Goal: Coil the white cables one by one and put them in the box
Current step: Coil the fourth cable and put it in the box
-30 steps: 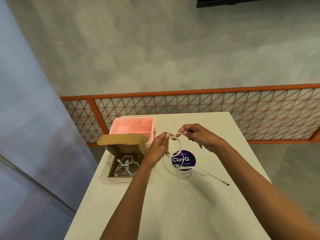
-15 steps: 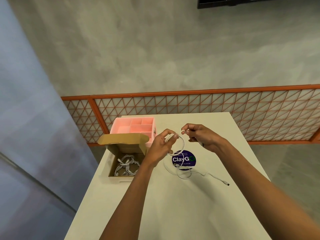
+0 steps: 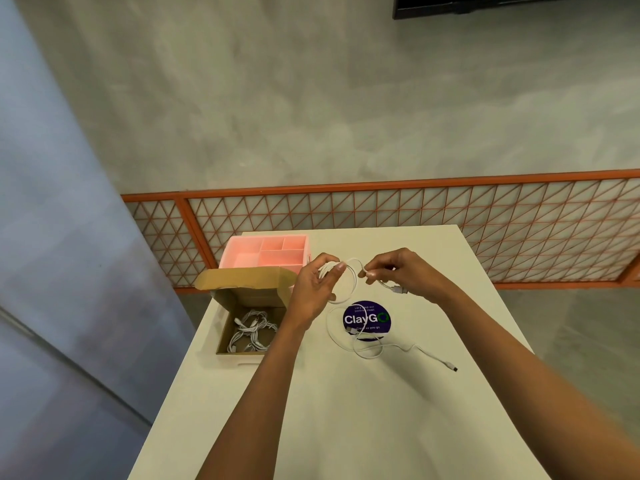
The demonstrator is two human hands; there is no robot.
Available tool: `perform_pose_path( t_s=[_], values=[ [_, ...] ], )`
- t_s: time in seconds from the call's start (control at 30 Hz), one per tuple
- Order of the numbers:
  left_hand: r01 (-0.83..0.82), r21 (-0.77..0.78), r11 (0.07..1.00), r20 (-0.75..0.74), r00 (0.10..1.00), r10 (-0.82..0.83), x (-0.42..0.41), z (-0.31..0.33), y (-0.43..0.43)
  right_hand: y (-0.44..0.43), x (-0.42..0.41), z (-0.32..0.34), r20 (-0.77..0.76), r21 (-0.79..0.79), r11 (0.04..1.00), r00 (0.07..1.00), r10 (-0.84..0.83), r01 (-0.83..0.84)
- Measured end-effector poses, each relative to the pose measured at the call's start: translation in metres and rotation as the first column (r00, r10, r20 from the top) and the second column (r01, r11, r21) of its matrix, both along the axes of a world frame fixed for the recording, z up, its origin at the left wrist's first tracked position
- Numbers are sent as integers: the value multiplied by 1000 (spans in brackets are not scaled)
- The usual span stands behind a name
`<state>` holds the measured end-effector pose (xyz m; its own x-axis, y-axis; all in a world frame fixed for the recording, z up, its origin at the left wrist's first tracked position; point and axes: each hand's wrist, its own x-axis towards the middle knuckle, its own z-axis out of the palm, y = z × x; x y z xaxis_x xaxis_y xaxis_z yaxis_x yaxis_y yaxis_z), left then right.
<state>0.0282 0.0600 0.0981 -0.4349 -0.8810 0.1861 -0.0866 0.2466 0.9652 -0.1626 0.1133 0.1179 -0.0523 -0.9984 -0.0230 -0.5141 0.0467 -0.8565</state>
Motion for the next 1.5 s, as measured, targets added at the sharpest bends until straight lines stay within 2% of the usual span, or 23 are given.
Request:
perform_pose_path(
  t_s=[0.07,0.13,0.23,0.37,0.47,0.57,0.63,0.73,0.8,1.0,1.1,1.2,1.3,1.4,1.5],
  values=[
    [9,4,1000,13,1000,-9,-1,-1,0,-6,1,-3,-83,-64,997,995,-56,50],
    [19,3,1000,13,1000,-19,-3,-3,1,-10,5,-6,-44,-125,982,988,-145,139],
    [16,8,1000,0,1000,-16,-5,-3,2,-14,13,-9,227,-143,952,945,-234,270],
    [30,5,1000,-3,1000,-30,-6,-2,1,-15,24,-10,544,-74,949,810,-219,306],
    [13,11,1000,-11,1000,-13,-7,-4,-1,-14,32,-8,692,18,955,686,-225,295],
    [-2,15,1000,-12,1000,2,-7,-6,-3,-13,37,-7,755,125,954,598,-269,272],
    [-12,6,1000,-8,1000,12,-8,-8,-5,-13,38,-8,708,191,949,635,-309,249],
    [-55,18,998,-6,998,55,-8,-11,-8,-11,38,-9,513,250,945,798,-315,213],
    [-65,20,998,13,998,65,-8,-14,-10,-8,39,-7,440,266,946,849,-292,187],
    [-78,-6,997,29,997,78,-9,-19,-12,-6,41,2,401,246,969,906,-135,35],
    [-79,-11,997,36,996,79,-10,-17,-15,-6,40,4,368,201,979,925,-97,23],
    [-110,-21,994,21,994,111,-12,-18,-14,-8,42,9,178,135,983,973,-146,123],
    [-165,-23,986,5,986,166,-13,-19,-14,-12,47,14,10,68,964,966,-257,255],
    [-174,-49,984,3,985,174,-13,-19,-13,-14,50,17,-97,79,966,966,-239,247],
    [-187,-70,980,-4,982,187,-11,-23,-16,-14,50,20,-122,156,968,977,-177,195]
  ],
)
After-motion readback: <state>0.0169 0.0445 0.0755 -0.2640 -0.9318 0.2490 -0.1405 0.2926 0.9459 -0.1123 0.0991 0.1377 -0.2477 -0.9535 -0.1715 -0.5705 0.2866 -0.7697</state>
